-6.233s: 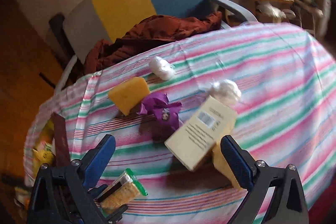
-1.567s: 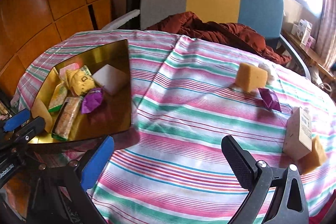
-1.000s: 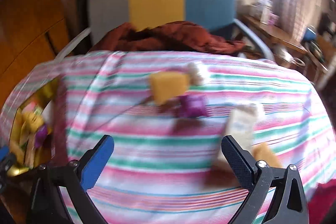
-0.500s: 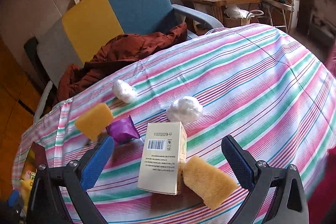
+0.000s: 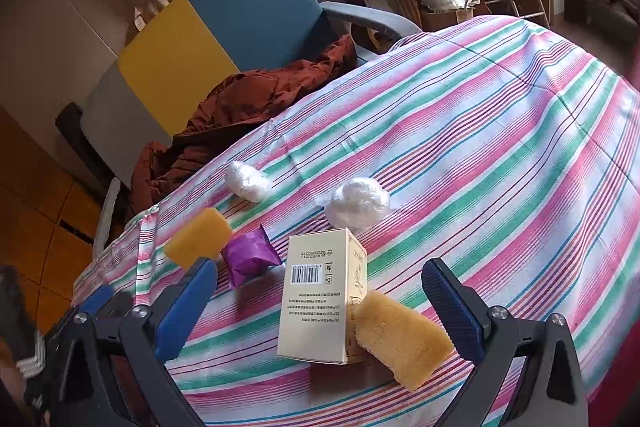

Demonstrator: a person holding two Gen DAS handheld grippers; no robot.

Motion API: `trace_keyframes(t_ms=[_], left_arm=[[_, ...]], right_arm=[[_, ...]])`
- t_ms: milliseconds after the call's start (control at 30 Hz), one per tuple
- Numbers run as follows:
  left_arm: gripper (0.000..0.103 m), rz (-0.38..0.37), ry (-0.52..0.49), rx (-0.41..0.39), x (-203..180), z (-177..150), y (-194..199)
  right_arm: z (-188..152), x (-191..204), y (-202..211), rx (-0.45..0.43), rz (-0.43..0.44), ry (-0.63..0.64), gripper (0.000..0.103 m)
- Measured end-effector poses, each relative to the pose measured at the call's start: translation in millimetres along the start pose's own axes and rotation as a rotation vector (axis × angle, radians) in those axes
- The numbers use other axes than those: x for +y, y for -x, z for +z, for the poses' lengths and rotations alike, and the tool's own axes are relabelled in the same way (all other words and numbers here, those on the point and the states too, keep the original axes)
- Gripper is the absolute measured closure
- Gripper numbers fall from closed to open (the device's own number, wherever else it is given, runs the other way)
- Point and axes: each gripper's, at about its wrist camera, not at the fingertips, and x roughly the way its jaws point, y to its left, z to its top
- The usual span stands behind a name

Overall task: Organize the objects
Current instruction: 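Grasp the yellow sponge with the left tool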

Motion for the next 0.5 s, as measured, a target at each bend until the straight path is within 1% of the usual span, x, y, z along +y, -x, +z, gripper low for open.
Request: trace_keyframes(t_ms=[33, 67, 100, 200, 300, 333, 367, 400, 433, 500], left_arm=[[0.028, -0.031, -0.012, 0.011, -1, 5, -9], [0.021, -0.053, -0.022, 0.019, -2, 11, -20], [0.017, -0.053, -0.027, 0.02, -3, 15, -28], [0.016, -0.075, -0.021, 0.062, 2, 25, -58], [0.016, -0.097, -0.033, 0.101, 3, 28, -83], [0.018, -0.119, -0.03, 0.117, 2, 28, -90], [0.021, -0.159, -0.022, 0.142, 2, 28, -98], [0.029, -0.166, -0.019, 0.143, 2, 27, -100], [0.052, -0.168, -0.012, 0.139, 3, 25, -101], [0.052, -0.189, 0.034, 0.14, 8, 20, -100]], right_arm=[[-1, 0, -1, 0.008, 0.004, 0.001, 0.0], [-1, 1, -3, 0.014, 0.009, 0.003, 0.0], [-1, 1, -3, 0.017, 0.013, 0.006, 0.0], [-2, 5, -2, 0.018, 0.02, 0.026, 0.0], [-2, 7, -3, 0.02, 0.018, 0.04, 0.0], [-2, 7, -3, 0.021, 0.016, 0.042, 0.0], [-2, 7, -4, 0.024, 0.015, 0.042, 0.0], [-2, 7, -5, 0.026, 0.014, 0.042, 0.0], [-2, 7, -6, 0.029, 0.011, 0.043, 0.0], [-2, 7, -6, 0.027, 0.001, 0.049, 0.0]])
